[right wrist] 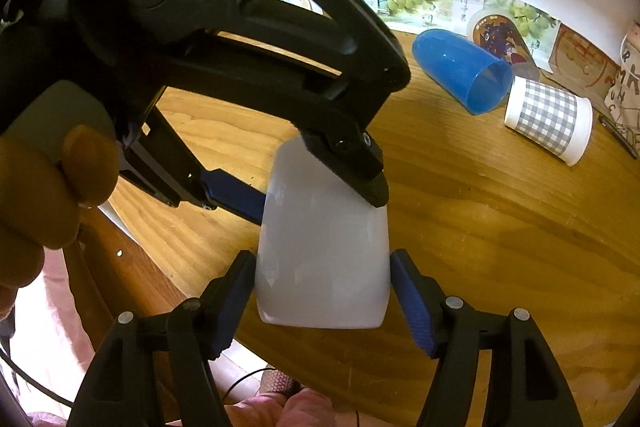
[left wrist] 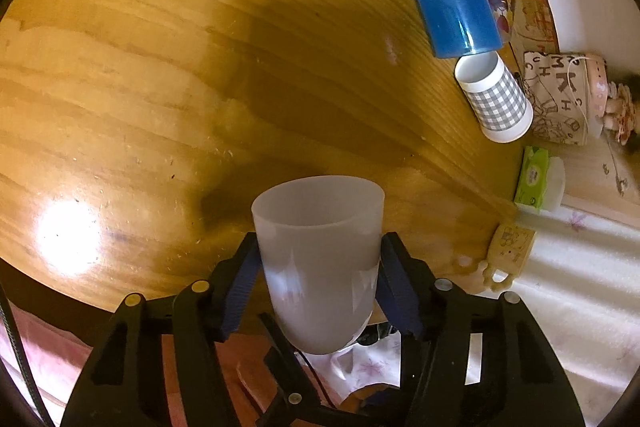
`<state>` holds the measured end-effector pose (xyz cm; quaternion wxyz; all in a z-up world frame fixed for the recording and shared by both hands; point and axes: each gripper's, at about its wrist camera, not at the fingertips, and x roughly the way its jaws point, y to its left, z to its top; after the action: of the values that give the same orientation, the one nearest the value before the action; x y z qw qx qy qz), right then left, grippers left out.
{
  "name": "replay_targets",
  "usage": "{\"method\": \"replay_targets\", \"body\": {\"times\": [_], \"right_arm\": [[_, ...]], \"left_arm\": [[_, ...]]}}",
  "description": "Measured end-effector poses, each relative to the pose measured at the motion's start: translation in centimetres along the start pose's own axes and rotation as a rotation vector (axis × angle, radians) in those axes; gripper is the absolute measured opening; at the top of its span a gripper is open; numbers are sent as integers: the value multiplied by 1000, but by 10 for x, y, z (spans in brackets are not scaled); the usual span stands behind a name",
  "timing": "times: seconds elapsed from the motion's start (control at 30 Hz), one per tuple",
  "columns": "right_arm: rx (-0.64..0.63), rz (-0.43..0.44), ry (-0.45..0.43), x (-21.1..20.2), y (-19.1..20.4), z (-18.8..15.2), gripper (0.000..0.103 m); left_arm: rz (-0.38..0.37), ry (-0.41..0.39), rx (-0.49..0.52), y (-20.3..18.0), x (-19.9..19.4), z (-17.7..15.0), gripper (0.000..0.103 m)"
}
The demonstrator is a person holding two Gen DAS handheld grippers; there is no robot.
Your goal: Flip cup upright
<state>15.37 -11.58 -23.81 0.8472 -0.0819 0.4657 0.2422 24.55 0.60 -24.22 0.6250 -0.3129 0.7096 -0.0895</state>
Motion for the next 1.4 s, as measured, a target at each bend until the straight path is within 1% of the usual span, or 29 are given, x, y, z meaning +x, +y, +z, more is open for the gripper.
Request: {"method": "replay_targets", "body": {"times": [0.13, 0.23, 0.47, 0.67, 0.87, 1.1, 1.2, 1.3, 1.4], "right_arm": [[-7, 5, 6, 0, -4, 3, 70], [-16, 13, 6, -1, -4, 4, 73], [-31, 27, 11, -8, -4, 5, 74], [-21, 27, 27, -12, -9, 4, 76], [17, 20, 39, -18, -20, 3, 76], [63, -14, 52, -25, -35, 1, 76], [86, -28, 55, -27, -42, 0, 76], [101, -45, 58, -28, -48, -1, 76], [115, -59, 60, -29, -53, -3, 76]], "left_arm": [[7, -5, -3, -2, 0, 0, 65], [11, -15, 3, -4, 0, -1, 65], [34, -71, 77, -16, -5, -3, 64], [48, -142, 148, -24, -15, -3, 64], [51, -233, 230, -30, -27, -7, 64], [64, -364, 366, -44, -40, -16, 64], [59, -382, 415, -49, -41, -16, 64], [72, -405, 450, -53, -40, -17, 64], [113, -446, 505, -58, -37, -22, 64]]}}
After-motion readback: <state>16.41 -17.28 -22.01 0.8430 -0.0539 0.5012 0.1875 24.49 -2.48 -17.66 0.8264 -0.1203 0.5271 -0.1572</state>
